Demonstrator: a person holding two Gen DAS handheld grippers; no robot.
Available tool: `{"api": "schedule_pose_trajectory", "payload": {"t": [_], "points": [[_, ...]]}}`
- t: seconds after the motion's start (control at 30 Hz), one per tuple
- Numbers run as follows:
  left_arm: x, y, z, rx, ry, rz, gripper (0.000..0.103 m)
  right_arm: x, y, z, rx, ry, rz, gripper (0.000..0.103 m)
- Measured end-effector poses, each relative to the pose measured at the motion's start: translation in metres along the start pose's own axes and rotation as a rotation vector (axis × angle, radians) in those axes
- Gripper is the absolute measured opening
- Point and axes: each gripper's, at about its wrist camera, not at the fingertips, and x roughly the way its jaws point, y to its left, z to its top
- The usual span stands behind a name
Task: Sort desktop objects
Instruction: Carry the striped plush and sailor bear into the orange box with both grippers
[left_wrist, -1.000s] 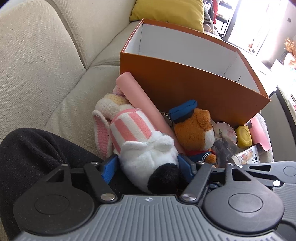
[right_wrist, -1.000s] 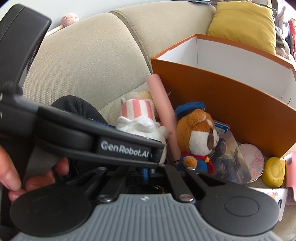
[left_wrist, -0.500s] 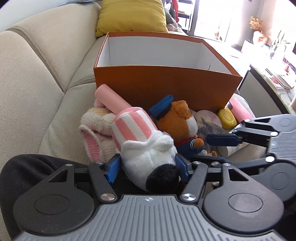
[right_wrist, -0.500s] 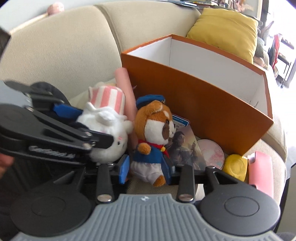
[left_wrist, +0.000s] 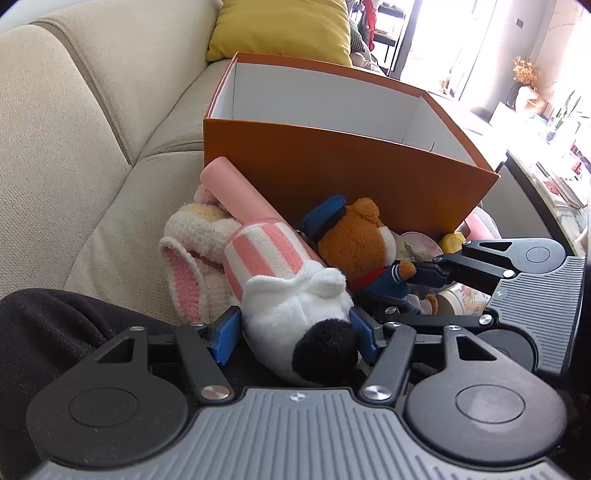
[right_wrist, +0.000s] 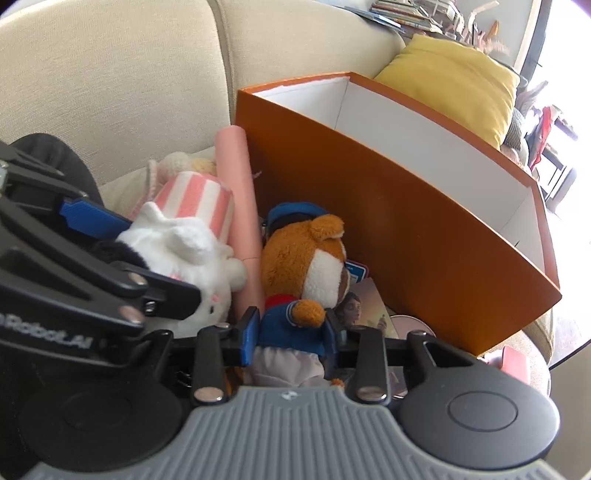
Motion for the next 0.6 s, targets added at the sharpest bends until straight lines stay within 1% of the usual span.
{"api": "schedule_pose_trajectory", "payload": {"t": [0.1, 0.27, 0.43, 0.5, 0.6], "points": [[-0.005, 0.005, 0.0, -0.006, -0.007, -0.015, 0.072, -0.003, -0.01, 0.001, 0.049, 0.018, 0.023, 0.031], [-0.018, 0.001, -0.001, 0.021, -0.023, -0.015, 0.07, -0.016, -0.023, 0.007, 0.127, 0.033, 0.077, 0.03], [-0.039, 0.004, 0.008, 0.011, -0.066, -0.043, 0.069, -0.04, -0.037, 0.006, 0.218, 0.013, 0.143, 0.029], [-0.048, 0.007, 0.015, 0.005, -0.092, -0.055, 0.069, -0.049, -0.045, 0.012, 0.26, -0.004, 0.171, 0.028], [-0.06, 0.01, 0.029, 0.004, -0.128, -0.064, 0.069, -0.06, -0.052, 0.027, 0.285, -0.04, 0.195, 0.026]]}}
